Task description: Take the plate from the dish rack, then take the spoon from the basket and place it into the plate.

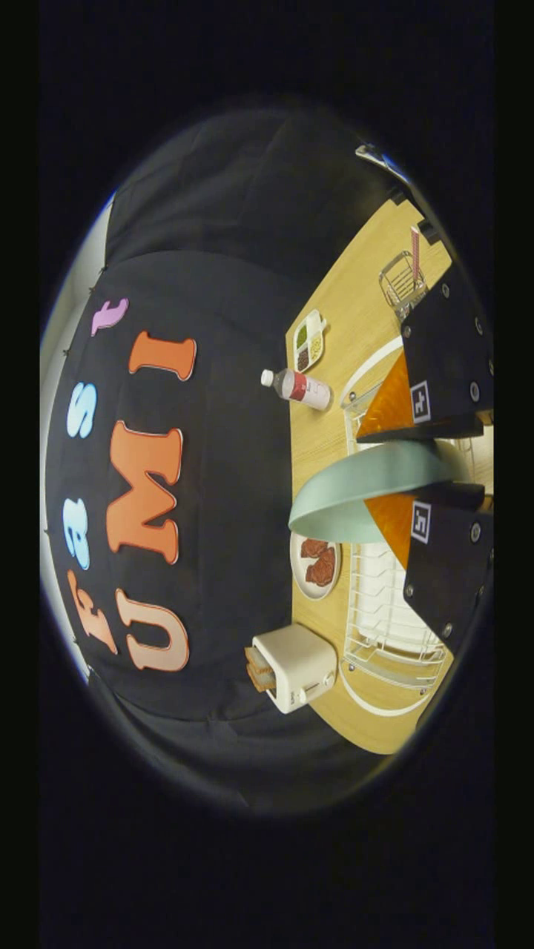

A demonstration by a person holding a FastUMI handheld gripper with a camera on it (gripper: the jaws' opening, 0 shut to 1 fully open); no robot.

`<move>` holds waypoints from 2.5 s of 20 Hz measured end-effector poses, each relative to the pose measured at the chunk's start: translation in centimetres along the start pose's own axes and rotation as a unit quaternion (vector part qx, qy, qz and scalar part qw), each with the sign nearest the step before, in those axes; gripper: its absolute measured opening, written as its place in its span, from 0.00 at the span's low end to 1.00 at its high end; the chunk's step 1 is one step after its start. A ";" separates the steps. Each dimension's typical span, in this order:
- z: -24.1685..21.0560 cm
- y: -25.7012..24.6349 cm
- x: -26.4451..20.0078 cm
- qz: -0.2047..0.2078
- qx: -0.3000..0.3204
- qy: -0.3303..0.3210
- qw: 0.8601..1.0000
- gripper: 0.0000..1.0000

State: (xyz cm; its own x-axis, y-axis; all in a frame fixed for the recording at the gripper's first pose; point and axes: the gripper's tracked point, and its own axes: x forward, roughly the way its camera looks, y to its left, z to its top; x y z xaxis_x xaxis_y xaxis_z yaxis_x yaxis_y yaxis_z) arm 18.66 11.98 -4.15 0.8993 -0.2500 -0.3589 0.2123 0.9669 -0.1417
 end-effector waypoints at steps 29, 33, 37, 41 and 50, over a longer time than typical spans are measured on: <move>-19.8 -6.0 -13.3 0.197 0.262 0.141 0.934 0.24; -21.7 -5.6 -12.7 0.201 0.271 0.156 0.928 0.24; -22.4 -5.9 -12.5 0.202 0.282 0.164 0.923 0.25; -22.2 -7.3 -12.1 0.192 0.268 0.150 0.932 0.29; -22.1 -11.7 -11.6 0.147 0.204 0.104 0.962 0.58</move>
State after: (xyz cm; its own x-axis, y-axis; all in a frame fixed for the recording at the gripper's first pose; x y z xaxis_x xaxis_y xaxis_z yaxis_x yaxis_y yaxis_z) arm -2.70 2.42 -18.70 0.8563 0.0734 -0.5112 0.1311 0.9266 0.3526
